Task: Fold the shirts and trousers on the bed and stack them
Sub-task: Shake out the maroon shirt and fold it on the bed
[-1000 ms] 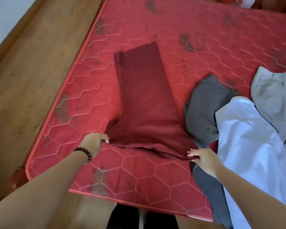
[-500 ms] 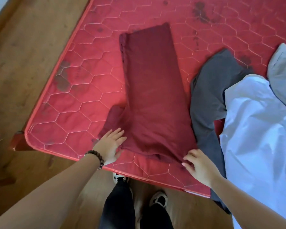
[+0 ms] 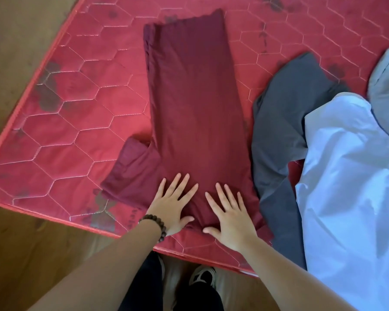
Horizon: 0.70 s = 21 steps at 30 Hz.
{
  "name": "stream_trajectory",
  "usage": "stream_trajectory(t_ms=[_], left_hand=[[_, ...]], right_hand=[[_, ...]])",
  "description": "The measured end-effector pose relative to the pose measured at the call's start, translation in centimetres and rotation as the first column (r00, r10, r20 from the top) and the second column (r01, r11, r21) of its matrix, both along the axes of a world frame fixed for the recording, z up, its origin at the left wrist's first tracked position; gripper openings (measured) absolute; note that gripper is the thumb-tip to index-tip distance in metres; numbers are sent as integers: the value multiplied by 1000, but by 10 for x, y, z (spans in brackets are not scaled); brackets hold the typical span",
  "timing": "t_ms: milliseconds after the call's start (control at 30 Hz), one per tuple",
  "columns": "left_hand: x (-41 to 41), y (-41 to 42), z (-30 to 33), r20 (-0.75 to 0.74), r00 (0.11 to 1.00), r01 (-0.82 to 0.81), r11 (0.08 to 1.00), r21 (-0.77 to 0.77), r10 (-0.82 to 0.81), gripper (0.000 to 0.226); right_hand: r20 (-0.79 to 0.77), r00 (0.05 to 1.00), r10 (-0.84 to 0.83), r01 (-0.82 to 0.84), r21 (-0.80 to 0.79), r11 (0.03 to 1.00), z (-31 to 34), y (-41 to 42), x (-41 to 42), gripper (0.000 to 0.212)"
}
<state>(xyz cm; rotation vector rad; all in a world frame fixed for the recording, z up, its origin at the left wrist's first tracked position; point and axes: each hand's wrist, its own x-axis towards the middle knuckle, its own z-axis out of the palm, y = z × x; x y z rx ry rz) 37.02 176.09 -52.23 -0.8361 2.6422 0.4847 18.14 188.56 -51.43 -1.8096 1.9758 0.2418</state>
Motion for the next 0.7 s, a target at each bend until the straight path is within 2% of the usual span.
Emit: stream_trajectory(t_ms=[67, 133, 200, 333, 500, 700], left_hand=[[-5, 0, 6, -10, 1000, -7, 1000, 4, 7, 89], [-19, -7, 17, -102, 993, -56, 998, -36, 52, 74], [-40, -23, 20, -161, 980, -131, 989, -64, 119, 60], [-83, -72, 10, -178, 953, -264, 961, -82, 247, 57], [-104, -138, -6, -159, 944, -308, 946, -105, 290, 57], [-118, -214, -10, -148, 936, -337, 934, -123, 318, 61]], right_hand=[[28, 999, -44, 46, -77, 996, 6, -4, 0, 79], [51, 993, -107, 114, -167, 979, 13, -21, -3, 61], [37, 987, -157, 162, -230, 960, 14, -50, -7, 54], [-17, 978, -209, 199, -250, 948, -1, -116, -17, 54], [-84, 946, -312, 284, -245, 927, -18, -187, -35, 57], [-77, 944, -322, 294, -254, 922, -19, -262, -55, 60]])
